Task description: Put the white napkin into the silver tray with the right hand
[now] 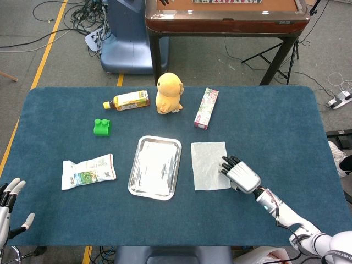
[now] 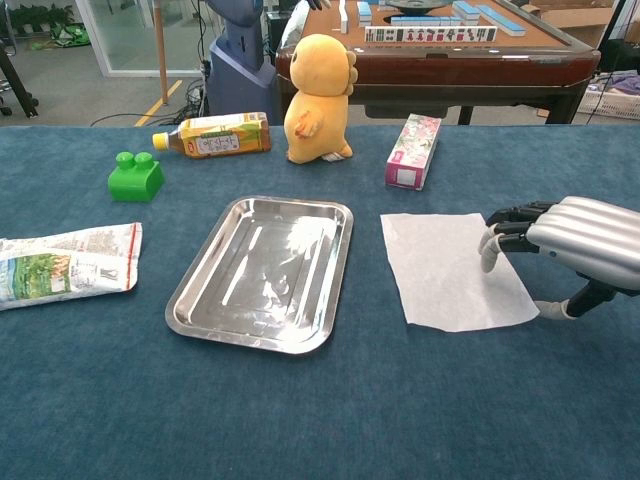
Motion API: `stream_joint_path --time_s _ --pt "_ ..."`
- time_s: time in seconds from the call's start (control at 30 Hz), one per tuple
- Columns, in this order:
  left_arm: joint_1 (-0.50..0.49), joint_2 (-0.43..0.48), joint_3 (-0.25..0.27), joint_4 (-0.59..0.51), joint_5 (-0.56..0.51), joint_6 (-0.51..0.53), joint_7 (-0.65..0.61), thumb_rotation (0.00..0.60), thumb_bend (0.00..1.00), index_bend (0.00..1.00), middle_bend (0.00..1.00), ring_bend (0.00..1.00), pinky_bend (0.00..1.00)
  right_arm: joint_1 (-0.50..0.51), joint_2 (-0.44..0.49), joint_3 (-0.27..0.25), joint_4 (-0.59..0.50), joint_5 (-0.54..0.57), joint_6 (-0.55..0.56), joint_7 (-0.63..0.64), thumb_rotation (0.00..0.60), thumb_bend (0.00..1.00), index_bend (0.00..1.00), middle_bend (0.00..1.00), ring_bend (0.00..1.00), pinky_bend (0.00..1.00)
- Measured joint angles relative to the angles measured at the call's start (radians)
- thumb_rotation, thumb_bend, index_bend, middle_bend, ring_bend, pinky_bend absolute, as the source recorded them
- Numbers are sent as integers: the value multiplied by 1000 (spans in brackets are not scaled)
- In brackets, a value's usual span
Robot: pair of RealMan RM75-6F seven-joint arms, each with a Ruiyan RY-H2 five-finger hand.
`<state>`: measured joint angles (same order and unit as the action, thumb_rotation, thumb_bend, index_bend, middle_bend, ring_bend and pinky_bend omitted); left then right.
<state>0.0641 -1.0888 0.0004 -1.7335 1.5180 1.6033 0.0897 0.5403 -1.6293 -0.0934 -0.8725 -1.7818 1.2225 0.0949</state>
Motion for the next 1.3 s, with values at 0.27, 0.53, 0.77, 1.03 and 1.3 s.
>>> stream_joint_path --time_s 0.27,0.53,0.77,1.03,1.3 --pt "1 4 -2 -3 4 5 2 600 246 133 78 25 0 6 -23 0 29 -4 36 32 600 361 489 328 141 219" --pt "1 6 -2 -6 5 4 2 600 246 133 78 25 0 13 -48 5 67 -1 59 72 600 420 620 415 196 219" --pt "0 12 -5 -12 7 6 3 600 246 133 78 25 0 21 -58 12 83 5 79 96 600 448 682 458 233 219" --pt "1 24 -3 -21 12 6 -5 600 246 133 78 25 0 27 -36 59 34 36 128 135 600 449 696 469 254 219" --pt "-6 28 0 -24 24 -2 -8 600 246 133 78 25 0 56 18 166 -117 109 149 112 600 462 698 471 256 219"
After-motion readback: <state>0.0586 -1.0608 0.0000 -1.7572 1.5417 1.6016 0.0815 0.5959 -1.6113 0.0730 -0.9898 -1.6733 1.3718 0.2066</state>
